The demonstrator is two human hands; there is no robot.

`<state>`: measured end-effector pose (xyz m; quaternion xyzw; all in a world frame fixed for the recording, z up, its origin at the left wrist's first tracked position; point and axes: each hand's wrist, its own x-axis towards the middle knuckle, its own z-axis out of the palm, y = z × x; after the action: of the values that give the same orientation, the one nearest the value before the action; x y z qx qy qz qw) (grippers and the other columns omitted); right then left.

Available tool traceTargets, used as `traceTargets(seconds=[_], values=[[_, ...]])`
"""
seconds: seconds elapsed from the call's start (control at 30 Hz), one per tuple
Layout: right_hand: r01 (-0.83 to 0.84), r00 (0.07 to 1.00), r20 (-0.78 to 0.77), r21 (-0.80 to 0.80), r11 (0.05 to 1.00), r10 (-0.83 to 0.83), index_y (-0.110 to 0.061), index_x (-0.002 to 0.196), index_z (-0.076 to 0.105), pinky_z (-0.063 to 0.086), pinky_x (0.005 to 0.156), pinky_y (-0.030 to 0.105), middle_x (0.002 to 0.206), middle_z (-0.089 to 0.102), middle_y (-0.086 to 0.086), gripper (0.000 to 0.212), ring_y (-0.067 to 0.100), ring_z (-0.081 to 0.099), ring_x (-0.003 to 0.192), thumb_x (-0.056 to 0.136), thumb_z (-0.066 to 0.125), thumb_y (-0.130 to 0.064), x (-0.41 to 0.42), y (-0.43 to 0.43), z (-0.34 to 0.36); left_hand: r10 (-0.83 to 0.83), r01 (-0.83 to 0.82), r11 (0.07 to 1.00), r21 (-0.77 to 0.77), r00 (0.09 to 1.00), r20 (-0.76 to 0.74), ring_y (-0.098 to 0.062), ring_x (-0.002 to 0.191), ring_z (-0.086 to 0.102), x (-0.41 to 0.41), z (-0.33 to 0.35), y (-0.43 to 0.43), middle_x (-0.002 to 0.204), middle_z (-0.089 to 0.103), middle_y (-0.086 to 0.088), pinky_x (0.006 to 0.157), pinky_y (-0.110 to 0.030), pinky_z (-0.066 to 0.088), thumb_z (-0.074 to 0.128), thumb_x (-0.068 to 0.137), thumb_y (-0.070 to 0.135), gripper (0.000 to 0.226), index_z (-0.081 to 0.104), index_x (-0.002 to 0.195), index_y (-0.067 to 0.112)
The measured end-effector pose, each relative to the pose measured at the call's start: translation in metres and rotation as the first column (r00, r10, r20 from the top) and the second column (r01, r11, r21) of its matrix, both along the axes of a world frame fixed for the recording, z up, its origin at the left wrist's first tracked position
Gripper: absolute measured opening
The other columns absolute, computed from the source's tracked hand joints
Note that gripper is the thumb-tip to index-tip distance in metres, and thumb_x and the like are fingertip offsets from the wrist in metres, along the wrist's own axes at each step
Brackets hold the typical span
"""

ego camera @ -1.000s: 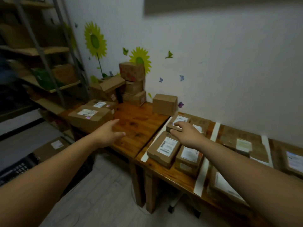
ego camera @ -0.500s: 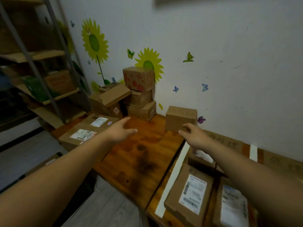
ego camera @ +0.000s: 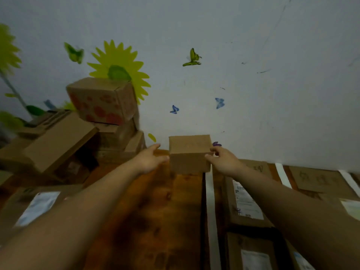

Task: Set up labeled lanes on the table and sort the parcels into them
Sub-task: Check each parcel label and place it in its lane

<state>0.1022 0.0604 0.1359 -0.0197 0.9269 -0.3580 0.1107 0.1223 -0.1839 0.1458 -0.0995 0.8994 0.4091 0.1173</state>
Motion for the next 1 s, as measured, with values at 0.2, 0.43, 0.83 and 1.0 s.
traceTargets(seconds=[0.2, 0.43, 0.83, 1.0], values=[[0.113, 0.992, 0.05, 0.044, 0.993, -0.116, -0.016, 0.136, 0.043, 0.046, 0.078, 0.027, 0.13, 0.054, 0.01, 0.043, 0.014, 0.054, 0.091, 0.097, 0.046, -0.036, -0.053, -0.021, -0.028, -0.055, 0.051, 0.997, 0.064, 0.997, 0.061, -0.032, 0.126, 0.047, -0.082, -0.044, -0.007, 0.152, 0.03, -0.013, 0.087, -0.033, 0.046, 0.059, 0.091, 0.032, 0.072, 0.021, 0.15, 0.018], [0.187, 0.973, 0.163, -0.127, 0.974, -0.166, -0.022, 0.141, 0.027, 0.049, 0.096, 0.037, 0.13, 0.043, 0.004, 0.065, 0.02, 0.05, 0.11, 0.087, 0.065, -0.026, -0.081, -0.025, -0.074, -0.062, 0.025, 0.951, 0.309, 0.992, 0.111, -0.027, 0.136, 0.035, -0.124, -0.093, 0.017, 0.15, 0.033, -0.008, 0.11, -0.034, 0.029, 0.045, 0.099, 0.024, 0.059, 0.019, 0.149, 0.009], [0.084, 0.974, 0.223, -0.224, 0.971, -0.033, -0.021, 0.134, 0.037, 0.054, 0.087, 0.038, 0.116, 0.055, 0.001, 0.046, 0.017, 0.058, 0.098, 0.093, 0.058, -0.019, -0.004, -0.026, -0.097, 0.142, -0.171, 0.967, 0.189, 0.978, 0.156, -0.019, 0.091, 0.055, -0.004, -0.085, -0.017, 0.117, 0.059, -0.008, 0.075, -0.032, 0.047, 0.058, 0.093, 0.025, 0.053, 0.036, 0.138, 0.012], [0.064, 0.936, 0.348, -0.329, 0.942, 0.058, -0.022, 0.138, 0.035, 0.051, 0.091, 0.036, 0.126, 0.052, -0.006, 0.061, 0.021, 0.056, 0.114, 0.088, 0.06, -0.046, 0.036, -0.028, -0.096, 0.272, -0.345, 0.901, 0.261, 0.921, 0.277, -0.022, 0.095, 0.055, 0.064, -0.087, -0.013, 0.111, 0.052, -0.003, 0.069, -0.034, 0.053, 0.046, 0.094, 0.047, 0.044, 0.038, 0.132, 0.026]])
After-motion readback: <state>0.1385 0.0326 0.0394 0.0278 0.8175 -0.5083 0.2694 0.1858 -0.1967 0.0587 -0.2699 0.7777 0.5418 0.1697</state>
